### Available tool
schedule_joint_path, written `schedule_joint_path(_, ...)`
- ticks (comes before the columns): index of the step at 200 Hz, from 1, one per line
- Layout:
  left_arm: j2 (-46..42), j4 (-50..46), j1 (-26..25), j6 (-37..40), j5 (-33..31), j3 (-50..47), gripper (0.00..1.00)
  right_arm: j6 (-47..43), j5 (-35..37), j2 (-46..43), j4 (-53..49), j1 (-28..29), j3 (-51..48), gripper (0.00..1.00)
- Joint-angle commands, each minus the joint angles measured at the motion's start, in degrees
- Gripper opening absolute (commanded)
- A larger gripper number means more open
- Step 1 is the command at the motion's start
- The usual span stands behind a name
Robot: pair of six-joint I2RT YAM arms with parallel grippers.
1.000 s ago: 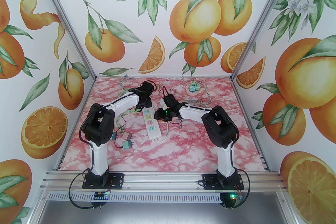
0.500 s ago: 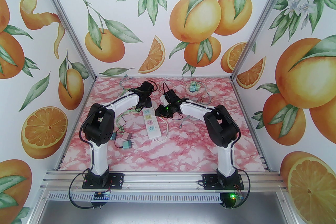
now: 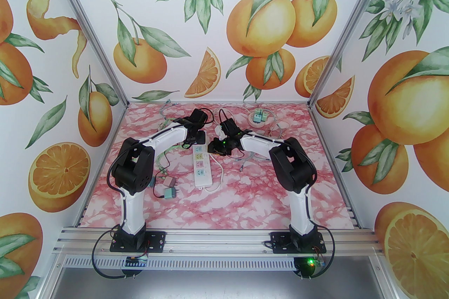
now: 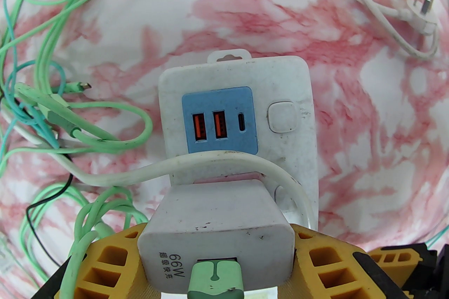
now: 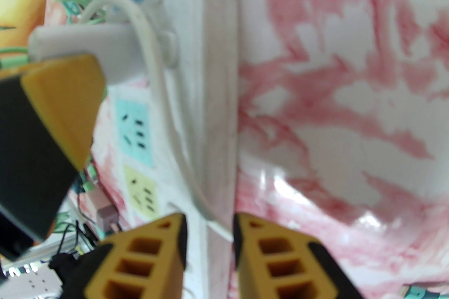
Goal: Pull the plug off the socket
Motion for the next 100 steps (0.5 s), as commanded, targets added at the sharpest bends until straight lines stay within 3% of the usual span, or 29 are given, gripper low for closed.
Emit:
schedule_joint_path(1, -2.38, -1.29, -0.67, 3.5, 2.76, -2.05, 0.35, 0.73, -1.55, 0.35, 2.67, -0.58, -0.59, 0.29)
schedule_joint_path(100, -2.79, 0.79, -1.85, 5.0, 8.4, -3.35, 0.33, 11.99, -4.96, 5.7, 18.61, -3.41, 1.87, 0.33)
